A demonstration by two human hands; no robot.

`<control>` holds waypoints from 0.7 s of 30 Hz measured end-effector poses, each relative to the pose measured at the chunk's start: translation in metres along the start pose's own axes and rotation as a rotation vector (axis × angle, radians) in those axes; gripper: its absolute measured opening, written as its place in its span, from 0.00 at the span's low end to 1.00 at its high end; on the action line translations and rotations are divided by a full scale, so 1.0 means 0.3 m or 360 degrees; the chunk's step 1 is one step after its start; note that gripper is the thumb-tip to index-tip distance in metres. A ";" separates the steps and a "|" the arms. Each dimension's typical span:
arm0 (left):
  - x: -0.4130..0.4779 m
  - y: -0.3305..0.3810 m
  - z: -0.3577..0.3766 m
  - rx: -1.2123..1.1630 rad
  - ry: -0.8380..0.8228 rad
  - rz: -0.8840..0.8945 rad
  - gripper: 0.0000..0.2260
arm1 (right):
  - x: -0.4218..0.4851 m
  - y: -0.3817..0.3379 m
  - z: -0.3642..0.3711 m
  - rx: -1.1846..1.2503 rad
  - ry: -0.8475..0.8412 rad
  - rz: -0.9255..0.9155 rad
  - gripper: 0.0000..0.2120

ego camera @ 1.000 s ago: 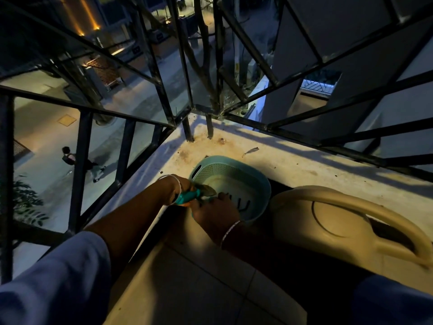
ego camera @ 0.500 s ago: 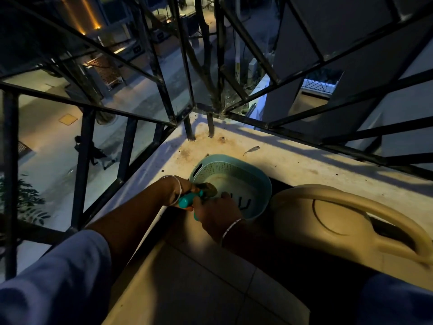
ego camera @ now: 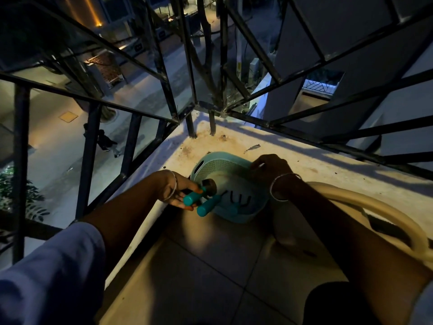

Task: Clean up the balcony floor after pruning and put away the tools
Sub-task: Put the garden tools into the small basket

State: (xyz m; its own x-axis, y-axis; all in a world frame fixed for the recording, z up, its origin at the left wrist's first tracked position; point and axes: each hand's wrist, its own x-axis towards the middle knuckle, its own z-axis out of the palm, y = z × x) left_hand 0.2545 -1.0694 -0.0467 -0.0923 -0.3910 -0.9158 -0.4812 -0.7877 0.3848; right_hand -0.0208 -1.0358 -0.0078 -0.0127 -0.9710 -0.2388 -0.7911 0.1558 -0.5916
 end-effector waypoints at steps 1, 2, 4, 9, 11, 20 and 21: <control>-0.004 -0.003 -0.005 -0.0031 -0.0013 0.0002 0.18 | 0.001 0.024 -0.004 -0.0038 -0.0003 0.0047 0.10; -0.009 -0.006 -0.008 -0.0070 -0.0019 0.0008 0.15 | -0.001 0.040 -0.006 -0.0057 -0.0016 0.0084 0.09; -0.010 -0.012 -0.016 -0.0143 -0.0024 0.0039 0.12 | 0.001 0.057 -0.008 -0.0087 -0.0021 0.0086 0.08; -0.009 -0.018 -0.039 -0.0238 0.0052 0.0133 0.09 | 0.010 0.043 -0.003 -0.0123 -0.0025 -0.0034 0.09; -0.010 -0.018 -0.043 -0.0223 0.0063 0.0142 0.12 | 0.021 0.047 -0.001 -0.0122 -0.0010 -0.0048 0.08; -0.014 -0.017 -0.019 -0.0217 0.0036 0.0178 0.07 | 0.045 0.085 0.004 0.0011 0.0209 0.0011 0.05; -0.011 -0.018 -0.023 -0.0213 0.0031 0.0174 0.08 | 0.047 0.086 0.003 0.0014 0.0212 0.0022 0.05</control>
State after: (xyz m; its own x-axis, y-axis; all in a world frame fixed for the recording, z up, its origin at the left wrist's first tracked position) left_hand 0.2634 -1.0672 -0.0449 -0.1200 -0.4861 -0.8656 -0.3485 -0.7958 0.4952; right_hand -0.0408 -1.0454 -0.0272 -0.1048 -0.9842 -0.1430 -0.7847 0.1702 -0.5961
